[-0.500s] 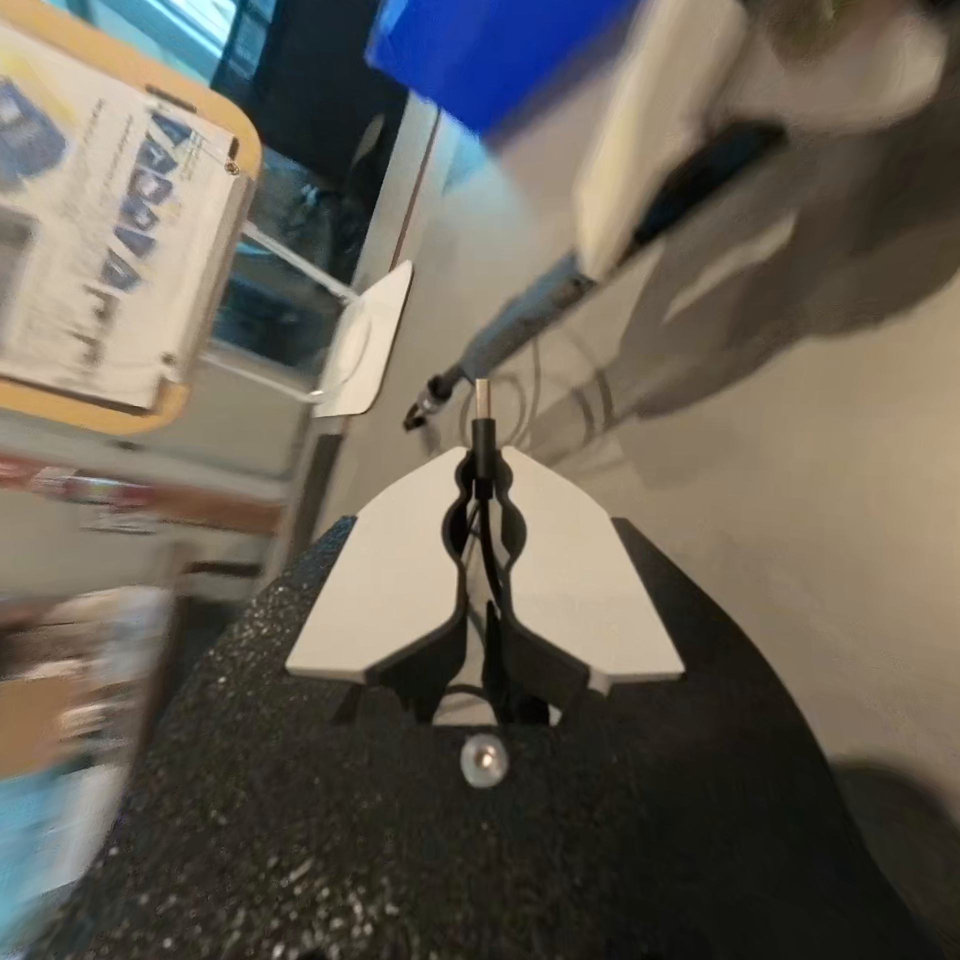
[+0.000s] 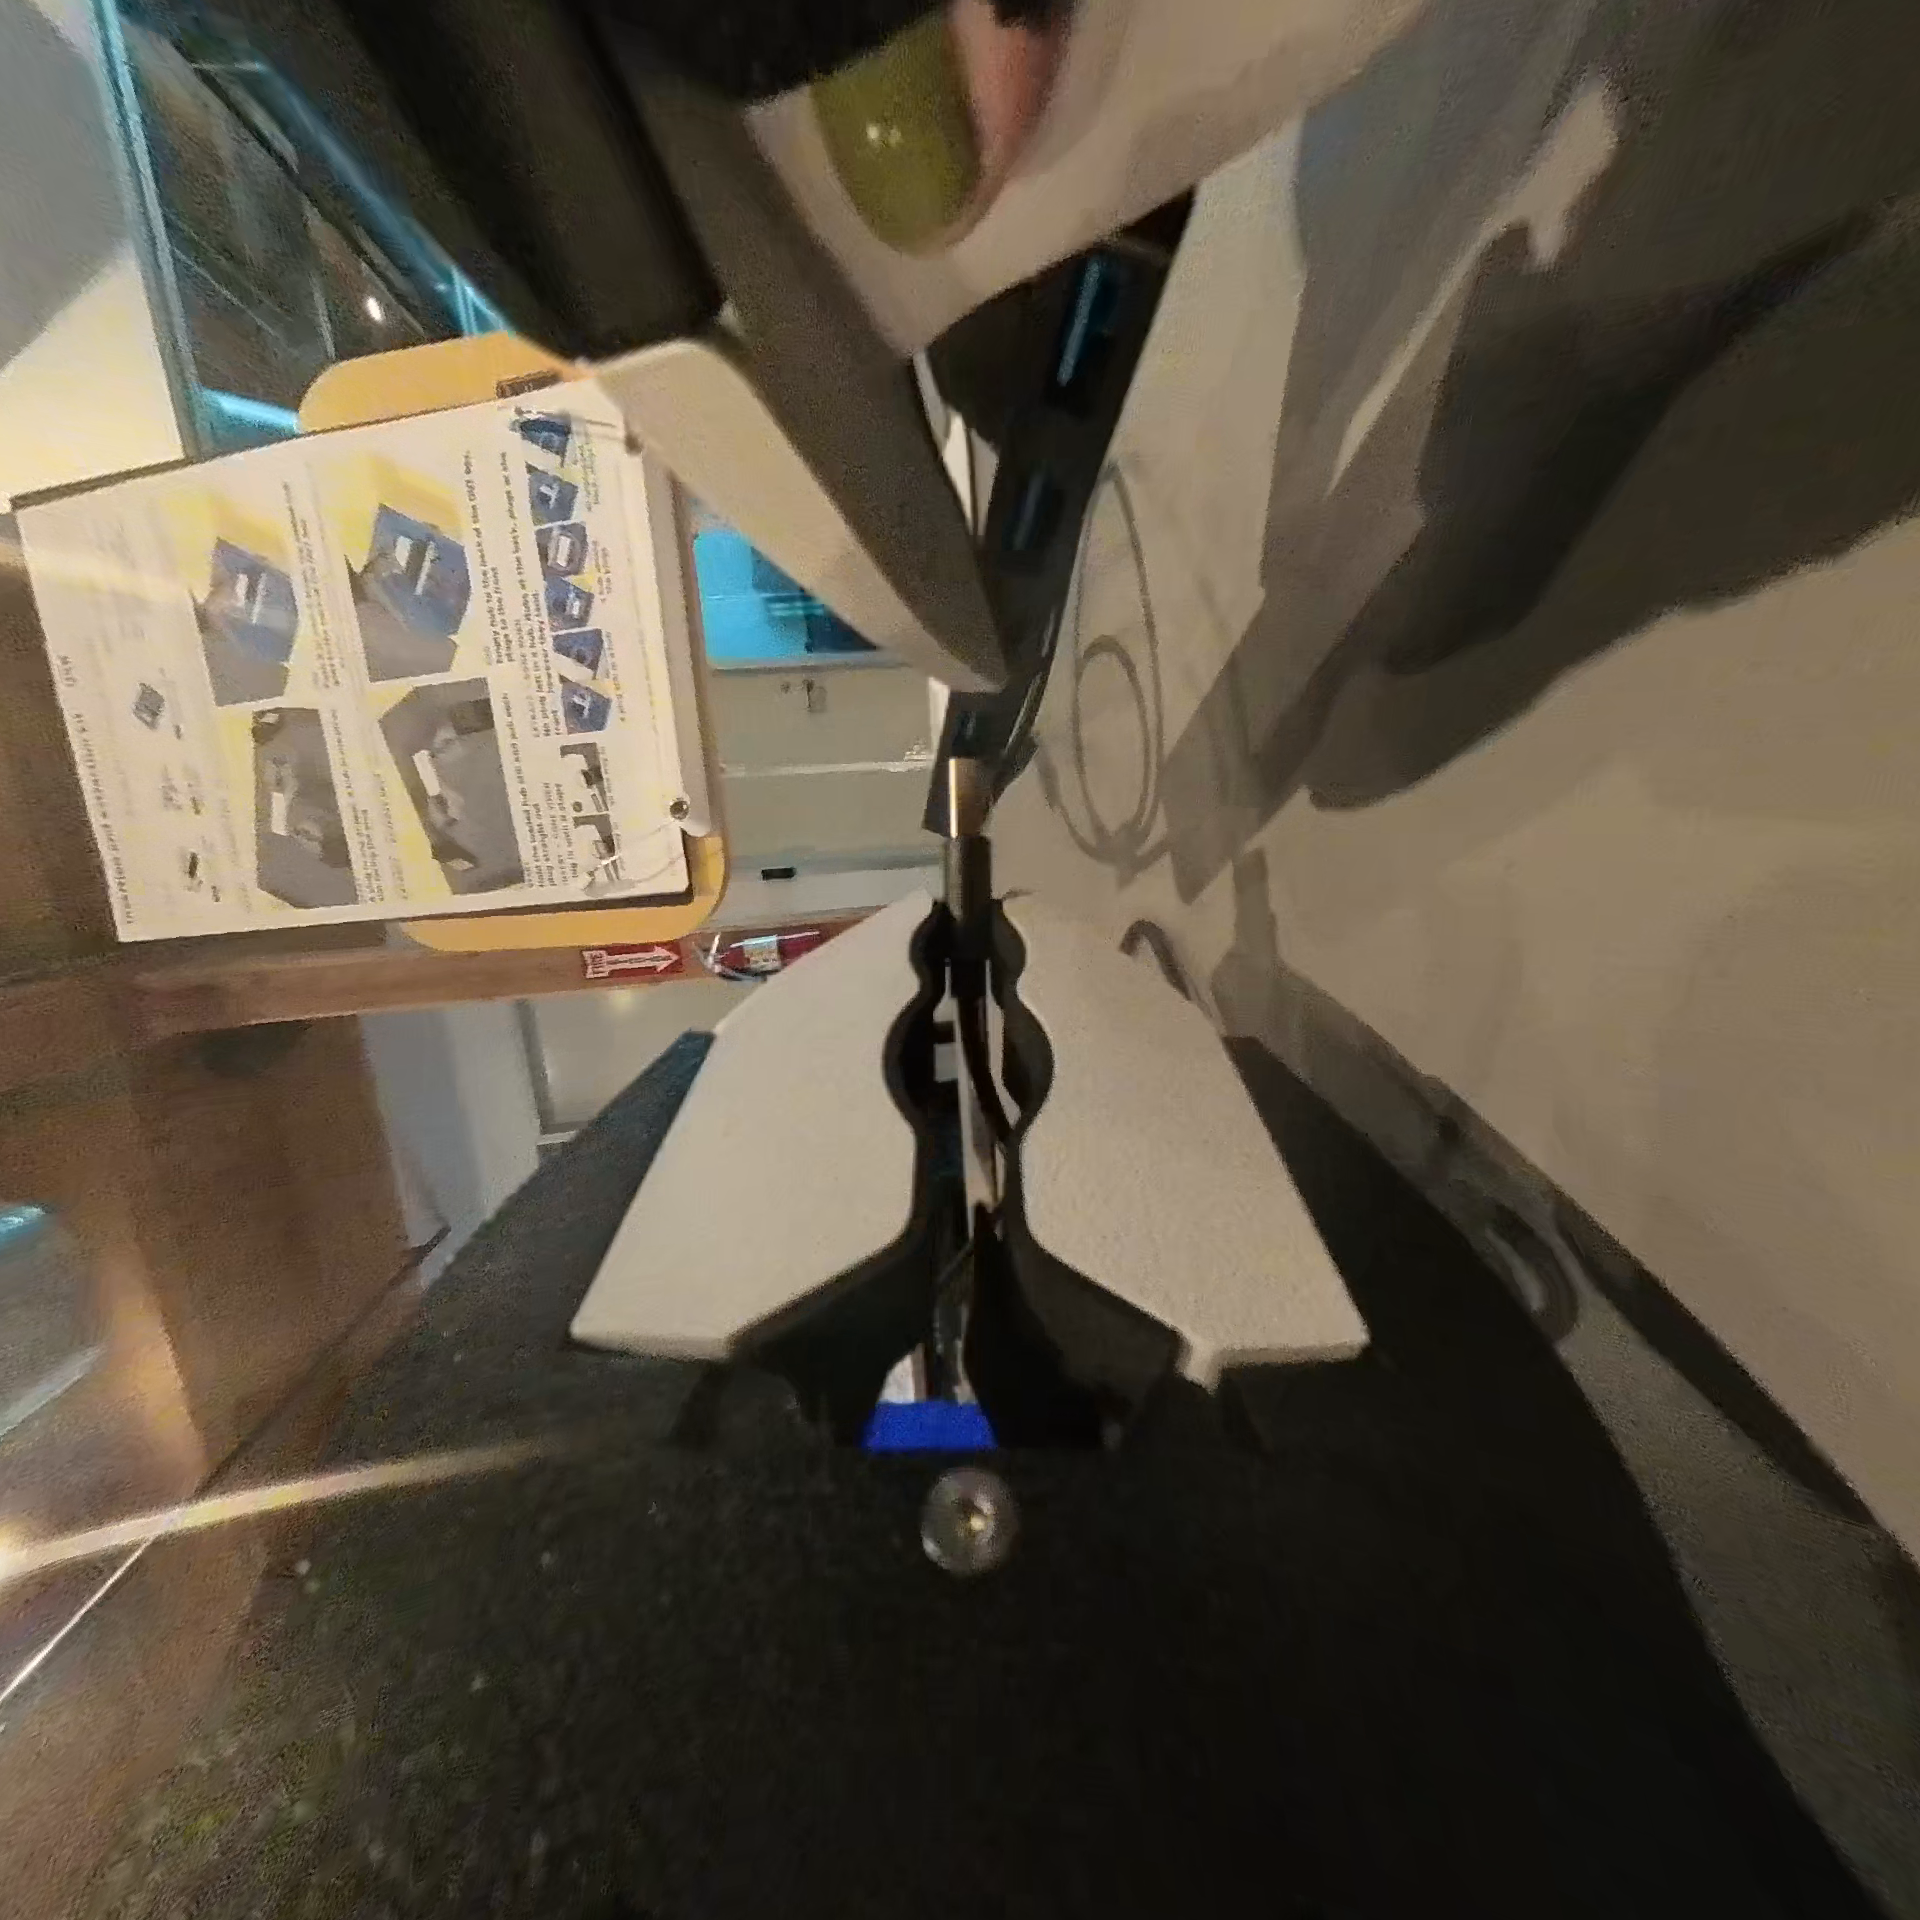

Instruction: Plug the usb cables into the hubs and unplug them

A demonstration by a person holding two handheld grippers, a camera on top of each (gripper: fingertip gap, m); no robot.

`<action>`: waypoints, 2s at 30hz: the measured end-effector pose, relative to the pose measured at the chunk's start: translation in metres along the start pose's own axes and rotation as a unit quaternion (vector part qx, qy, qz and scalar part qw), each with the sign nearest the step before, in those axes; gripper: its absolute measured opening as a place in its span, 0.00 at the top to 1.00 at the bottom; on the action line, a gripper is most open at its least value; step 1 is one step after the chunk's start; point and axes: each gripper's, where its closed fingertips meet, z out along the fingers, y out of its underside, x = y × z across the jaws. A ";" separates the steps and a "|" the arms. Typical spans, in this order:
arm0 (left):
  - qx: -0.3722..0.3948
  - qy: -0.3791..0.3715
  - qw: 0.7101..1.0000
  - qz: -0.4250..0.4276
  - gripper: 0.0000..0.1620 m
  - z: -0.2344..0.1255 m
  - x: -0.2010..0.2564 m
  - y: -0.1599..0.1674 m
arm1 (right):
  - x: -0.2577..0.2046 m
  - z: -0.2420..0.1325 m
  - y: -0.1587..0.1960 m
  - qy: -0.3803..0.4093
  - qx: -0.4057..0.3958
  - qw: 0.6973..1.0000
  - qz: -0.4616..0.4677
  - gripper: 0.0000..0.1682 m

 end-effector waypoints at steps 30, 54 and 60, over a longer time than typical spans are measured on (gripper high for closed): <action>-0.028 -0.015 0.992 0.119 0.96 0.015 0.008 -0.009 | 0.012 0.009 0.010 0.068 -0.027 0.997 0.008 0.80; 0.018 -0.012 0.989 0.149 0.96 0.019 0.014 -0.013 | 0.018 0.010 0.017 0.068 -0.063 0.996 -0.010 0.80; -0.008 -0.002 0.987 0.162 0.96 0.023 0.018 -0.012 | 0.019 0.013 0.023 0.077 -0.081 0.994 0.013 0.80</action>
